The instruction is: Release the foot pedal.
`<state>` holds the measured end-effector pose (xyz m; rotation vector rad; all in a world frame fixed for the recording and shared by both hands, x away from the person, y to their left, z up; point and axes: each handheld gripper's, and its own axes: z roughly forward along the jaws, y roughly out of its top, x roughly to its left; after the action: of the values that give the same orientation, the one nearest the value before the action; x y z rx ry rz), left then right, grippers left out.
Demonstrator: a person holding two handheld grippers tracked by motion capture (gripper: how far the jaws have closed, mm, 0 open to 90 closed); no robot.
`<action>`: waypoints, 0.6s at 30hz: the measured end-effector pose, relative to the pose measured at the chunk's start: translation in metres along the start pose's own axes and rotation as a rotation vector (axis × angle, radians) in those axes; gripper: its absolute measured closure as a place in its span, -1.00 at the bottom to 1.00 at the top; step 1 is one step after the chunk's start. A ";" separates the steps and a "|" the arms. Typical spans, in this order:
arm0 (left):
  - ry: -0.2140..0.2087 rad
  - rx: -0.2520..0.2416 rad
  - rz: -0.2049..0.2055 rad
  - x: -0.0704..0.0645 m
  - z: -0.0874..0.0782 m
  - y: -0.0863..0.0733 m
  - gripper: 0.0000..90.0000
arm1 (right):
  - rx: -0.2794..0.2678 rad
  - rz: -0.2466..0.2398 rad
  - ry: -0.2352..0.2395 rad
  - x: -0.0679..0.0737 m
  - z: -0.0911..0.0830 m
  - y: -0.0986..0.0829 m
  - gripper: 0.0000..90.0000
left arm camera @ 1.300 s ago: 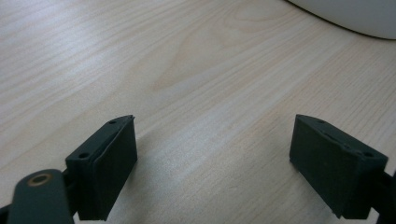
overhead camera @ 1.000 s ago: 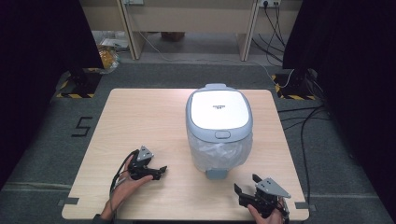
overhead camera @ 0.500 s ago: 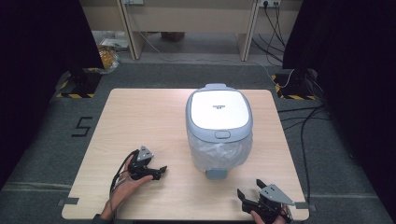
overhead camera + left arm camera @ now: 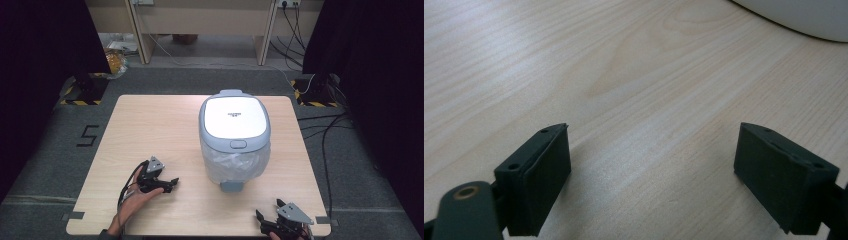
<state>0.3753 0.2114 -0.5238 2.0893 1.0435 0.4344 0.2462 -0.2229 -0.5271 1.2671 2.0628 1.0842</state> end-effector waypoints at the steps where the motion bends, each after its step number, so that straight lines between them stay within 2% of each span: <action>1: 0.000 0.000 0.000 0.000 0.000 0.000 -0.69 | 0.025 -0.006 0.000 0.000 0.002 -0.002 -0.67; 2: 0.000 0.000 0.000 0.000 0.000 0.000 -0.69 | 0.003 -0.009 -0.004 0.001 0.003 -0.004 -0.67; 7: 0.000 0.000 0.000 0.000 0.000 0.000 -0.69 | -0.034 -0.006 -0.004 0.001 0.004 -0.008 -0.67; 18: -0.002 0.002 0.002 0.000 0.000 0.000 -0.69 | -0.041 0.004 -0.009 0.003 0.005 -0.009 -0.67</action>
<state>0.3753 0.2115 -0.5237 2.0929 1.0412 0.4329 0.2438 -0.2206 -0.5368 1.2545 2.0224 1.1145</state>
